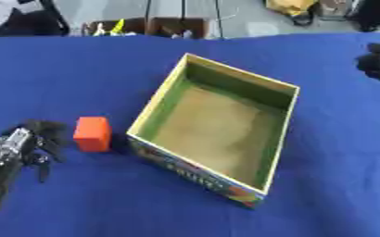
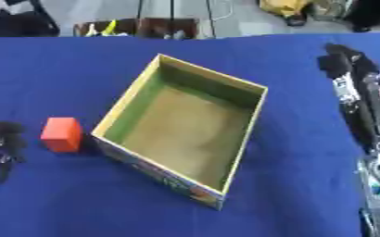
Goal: Pick up objects on the table and place them in the box.
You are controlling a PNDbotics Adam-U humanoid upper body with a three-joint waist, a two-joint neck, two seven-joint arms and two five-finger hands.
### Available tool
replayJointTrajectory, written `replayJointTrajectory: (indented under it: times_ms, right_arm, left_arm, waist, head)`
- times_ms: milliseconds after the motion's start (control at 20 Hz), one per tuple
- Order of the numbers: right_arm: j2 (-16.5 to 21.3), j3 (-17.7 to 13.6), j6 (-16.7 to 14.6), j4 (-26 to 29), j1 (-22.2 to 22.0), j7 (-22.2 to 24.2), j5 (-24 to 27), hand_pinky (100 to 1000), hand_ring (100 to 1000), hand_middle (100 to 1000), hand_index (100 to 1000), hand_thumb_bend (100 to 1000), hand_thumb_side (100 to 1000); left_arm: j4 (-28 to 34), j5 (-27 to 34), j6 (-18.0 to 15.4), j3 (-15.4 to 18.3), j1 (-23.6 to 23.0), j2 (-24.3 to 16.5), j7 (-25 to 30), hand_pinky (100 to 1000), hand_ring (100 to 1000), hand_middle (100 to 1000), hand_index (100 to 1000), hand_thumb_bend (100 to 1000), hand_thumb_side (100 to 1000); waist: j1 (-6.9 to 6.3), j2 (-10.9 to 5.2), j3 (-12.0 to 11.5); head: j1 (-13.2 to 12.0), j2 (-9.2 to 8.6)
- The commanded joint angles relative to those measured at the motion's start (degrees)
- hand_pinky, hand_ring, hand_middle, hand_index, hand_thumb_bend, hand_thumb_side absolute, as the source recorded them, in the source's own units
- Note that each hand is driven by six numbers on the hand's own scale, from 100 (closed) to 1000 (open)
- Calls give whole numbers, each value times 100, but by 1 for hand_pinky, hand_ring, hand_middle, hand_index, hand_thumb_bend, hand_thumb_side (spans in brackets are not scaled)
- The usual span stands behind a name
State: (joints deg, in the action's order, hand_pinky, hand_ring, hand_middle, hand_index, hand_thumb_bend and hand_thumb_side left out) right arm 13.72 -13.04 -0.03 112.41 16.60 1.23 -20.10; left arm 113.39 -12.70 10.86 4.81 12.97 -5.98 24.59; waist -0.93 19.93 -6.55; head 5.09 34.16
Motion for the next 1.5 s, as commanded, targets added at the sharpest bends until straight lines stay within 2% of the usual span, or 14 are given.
replayJointTrajectory:
  times_ms: [50,550,750,1050,1300,1500]
  right_arm:
    - [90,-15,-18,106,35,2,6,827,763,698,857,488,1000]
    - [114,-69,-23,81,-12,-57,-7,826,766,697,856,486,1000]
    - [119,-75,-25,81,-23,-59,-11,826,766,696,856,487,1000]
    - [127,-84,-25,71,-44,-67,-18,826,767,696,855,487,1000]
    - [150,-90,-26,45,-81,-65,-34,826,766,696,855,486,1000]
    - [146,-93,-34,32,-98,-58,-35,826,767,696,855,487,1000]
  left_arm:
    - [121,10,-7,-23,7,-42,28,221,476,530,736,100,1000]
    - [121,-23,-19,3,7,-83,-5,221,477,531,738,100,1000]
    - [121,-232,-163,46,103,-266,-181,218,477,534,742,100,1000]
    - [121,-649,-535,106,336,-832,-605,233,494,559,766,100,1000]
    - [121,-1039,-847,119,716,-1440,-947,234,504,568,762,100,945]
    - [121,-1369,-858,5,1127,-1975,-871,248,516,581,775,100,922]
  waist:
    - [4,-75,-7]
    - [45,-75,-62]
    - [40,-92,-67]
    - [15,-120,-5]
    - [-16,-143,39]
    - [-33,-168,113]
  head:
    - [-35,-42]
    - [-26,-133]
    - [7,-138]
    - [12,-170]
    - [36,-213]
    - [81,-216]
